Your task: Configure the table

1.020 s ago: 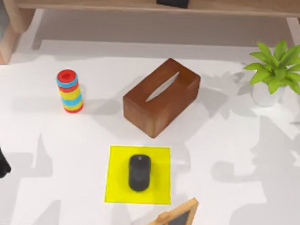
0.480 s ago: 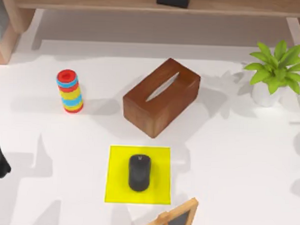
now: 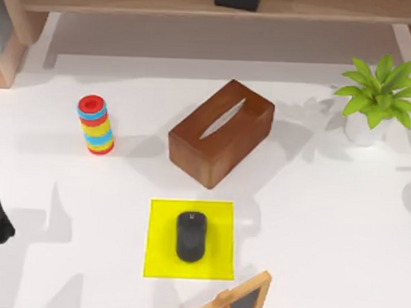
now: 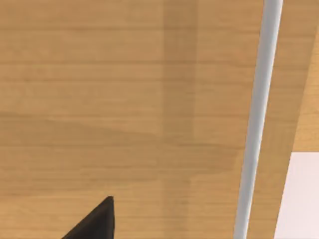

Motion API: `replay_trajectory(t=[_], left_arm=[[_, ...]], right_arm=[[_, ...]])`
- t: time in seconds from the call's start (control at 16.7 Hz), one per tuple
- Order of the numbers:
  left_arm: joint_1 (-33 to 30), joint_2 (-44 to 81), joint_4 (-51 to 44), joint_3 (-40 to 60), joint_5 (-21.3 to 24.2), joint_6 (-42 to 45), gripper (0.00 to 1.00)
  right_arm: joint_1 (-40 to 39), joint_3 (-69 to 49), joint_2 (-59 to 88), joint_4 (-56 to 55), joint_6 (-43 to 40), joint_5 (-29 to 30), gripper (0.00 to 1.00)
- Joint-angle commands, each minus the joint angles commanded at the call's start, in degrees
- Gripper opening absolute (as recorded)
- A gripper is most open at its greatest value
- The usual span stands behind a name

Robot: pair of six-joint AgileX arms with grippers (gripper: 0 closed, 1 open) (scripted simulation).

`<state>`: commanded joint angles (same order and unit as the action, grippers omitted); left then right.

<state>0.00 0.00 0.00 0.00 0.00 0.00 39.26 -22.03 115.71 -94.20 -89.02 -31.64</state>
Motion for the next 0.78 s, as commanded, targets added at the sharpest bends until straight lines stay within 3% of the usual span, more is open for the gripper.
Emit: replay_trajectory(t=[0.72,0.78], left_arm=[[0.0,0.0,0.0,0.0,0.0,0.0,1.0],[0.0,0.0,0.0,0.0,0.0,0.0,1.0]], right_arm=[[-2.81,-5.01,1.51,3.56,-0.04,2.83,1.0],[-2.81,-5.01,1.51,3.56,-0.04,2.83,0.92]])
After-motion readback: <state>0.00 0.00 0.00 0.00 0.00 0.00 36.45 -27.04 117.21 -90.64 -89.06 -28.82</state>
